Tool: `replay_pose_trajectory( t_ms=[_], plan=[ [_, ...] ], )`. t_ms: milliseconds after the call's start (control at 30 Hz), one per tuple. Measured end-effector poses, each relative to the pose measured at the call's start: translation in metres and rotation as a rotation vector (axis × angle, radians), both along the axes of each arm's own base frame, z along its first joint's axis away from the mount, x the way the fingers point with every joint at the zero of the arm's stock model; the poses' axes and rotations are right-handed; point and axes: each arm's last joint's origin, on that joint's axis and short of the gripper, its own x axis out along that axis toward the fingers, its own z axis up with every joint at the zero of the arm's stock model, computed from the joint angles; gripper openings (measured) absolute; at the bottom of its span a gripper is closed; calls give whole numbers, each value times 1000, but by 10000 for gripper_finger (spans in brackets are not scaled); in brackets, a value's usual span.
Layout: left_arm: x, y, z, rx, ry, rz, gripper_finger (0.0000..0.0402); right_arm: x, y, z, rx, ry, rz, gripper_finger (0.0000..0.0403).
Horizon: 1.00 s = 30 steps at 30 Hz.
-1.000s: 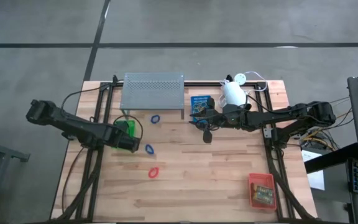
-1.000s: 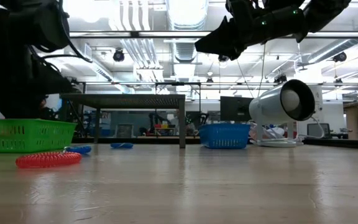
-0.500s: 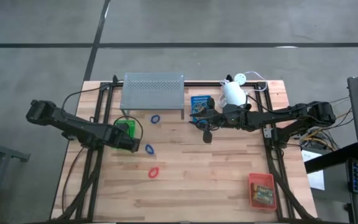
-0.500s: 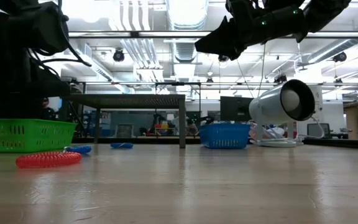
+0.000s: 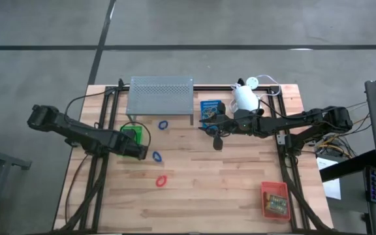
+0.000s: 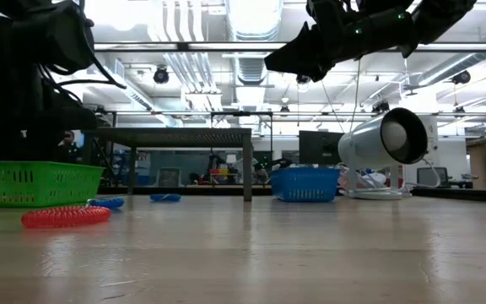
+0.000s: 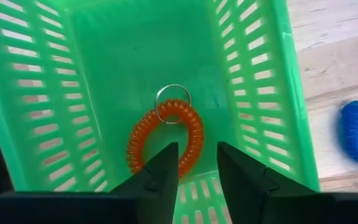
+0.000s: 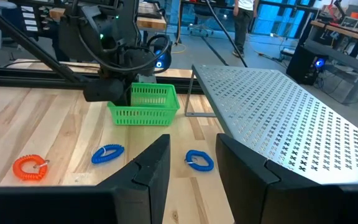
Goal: Pick & Place Office Desk Supplies
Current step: Put the blue spring keychain into the green bin
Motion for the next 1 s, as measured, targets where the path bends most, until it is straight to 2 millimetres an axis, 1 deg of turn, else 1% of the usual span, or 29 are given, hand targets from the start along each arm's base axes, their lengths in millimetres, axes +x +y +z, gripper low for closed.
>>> replay_pose_trajectory(
  t_ms=[333,500,600,767,1000],
  plan=[
    [0,0,0,-3,8,-10,119,0,0,0,0,0,0,127],
    [0,0,8,1,35,-34,119,0,0,0,0,0,0,127],
    [4,-1,17,18,35,-59,119,0,0,0,0,0,0,127],
    [14,0,37,99,-7,-113,119,0,0,0,0,0,0,127],
    [28,1,65,266,-102,-155,120,0,0,0,0,0,0,127]
  ],
)
